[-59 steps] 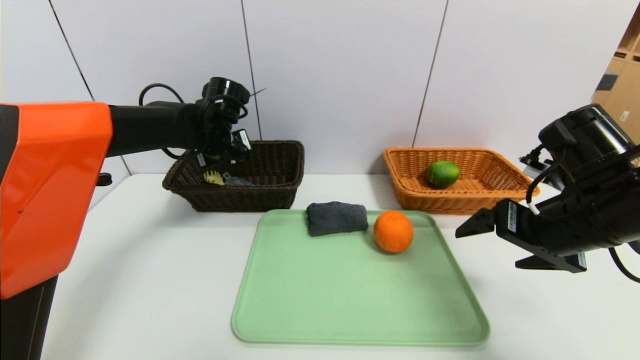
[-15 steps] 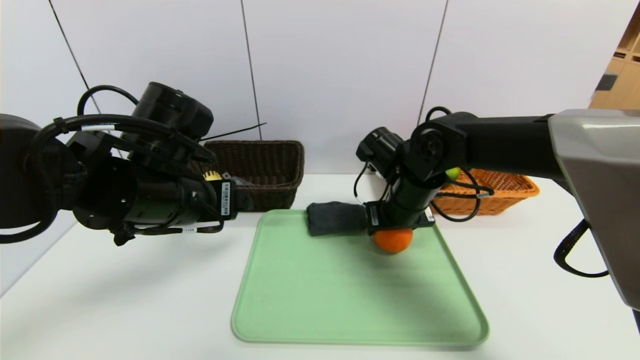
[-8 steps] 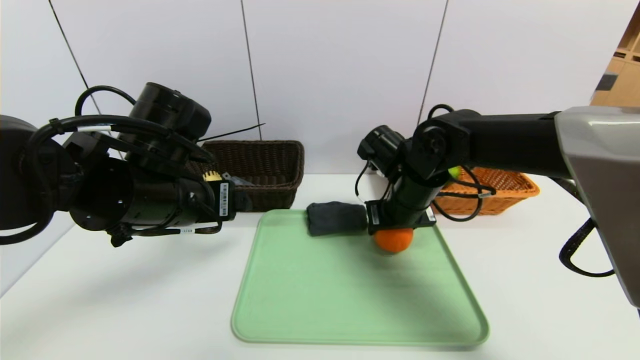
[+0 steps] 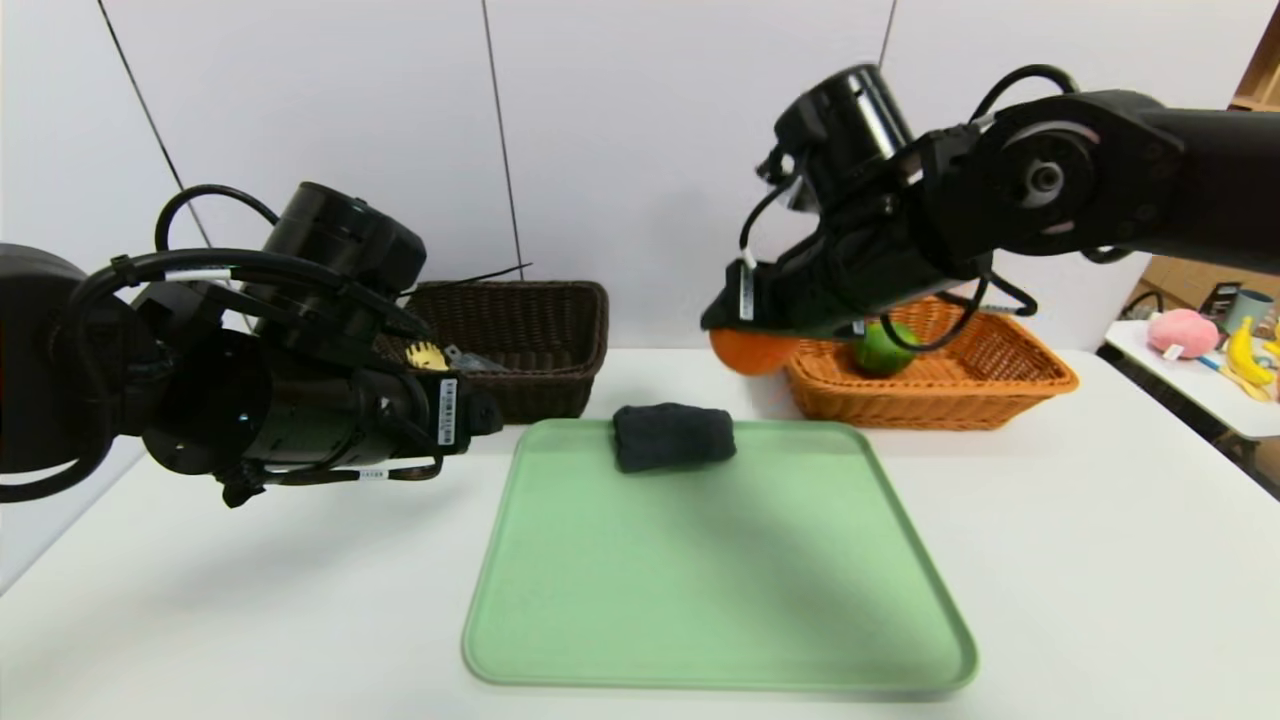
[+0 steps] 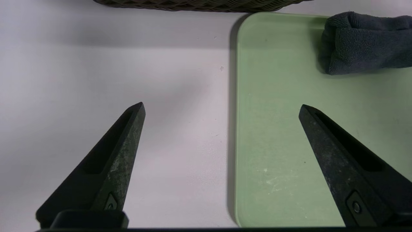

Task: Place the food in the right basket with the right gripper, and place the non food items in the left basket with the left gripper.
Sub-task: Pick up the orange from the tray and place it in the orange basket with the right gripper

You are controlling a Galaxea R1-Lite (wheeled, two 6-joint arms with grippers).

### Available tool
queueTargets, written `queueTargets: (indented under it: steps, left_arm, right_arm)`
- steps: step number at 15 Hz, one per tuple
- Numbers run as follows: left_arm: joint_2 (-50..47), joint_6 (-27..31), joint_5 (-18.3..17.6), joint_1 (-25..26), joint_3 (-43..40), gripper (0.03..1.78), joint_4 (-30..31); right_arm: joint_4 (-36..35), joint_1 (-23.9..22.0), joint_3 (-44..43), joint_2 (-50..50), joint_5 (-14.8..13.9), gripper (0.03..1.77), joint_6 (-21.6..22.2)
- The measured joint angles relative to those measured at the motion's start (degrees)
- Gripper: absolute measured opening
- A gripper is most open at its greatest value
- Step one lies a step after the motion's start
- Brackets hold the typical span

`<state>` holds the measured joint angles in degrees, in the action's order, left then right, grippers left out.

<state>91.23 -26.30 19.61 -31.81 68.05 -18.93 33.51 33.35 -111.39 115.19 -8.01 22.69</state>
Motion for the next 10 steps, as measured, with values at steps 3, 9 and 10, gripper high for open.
queueTargets:
  steps: [3,9,10]
  left_arm:
    - [0.02,0.23,-0.24,0.0,-0.02,1.69,1.51]
    - [0.0,0.26,-0.27,0.0,-0.09,1.69,1.52]
    - [-0.02,0.28,-0.18,-0.02,-0.09,1.69,1.52]
  right_arm:
    - [-13.81,-4.61,-0.02,-0.39,-6.81,1.13,-6.29]
    - [-19.04,-13.92,1.55,4.33,-7.72,1.13,-7.86]
    - [-19.13,-14.57,2.23,5.16,-7.62,1.13,-7.7]
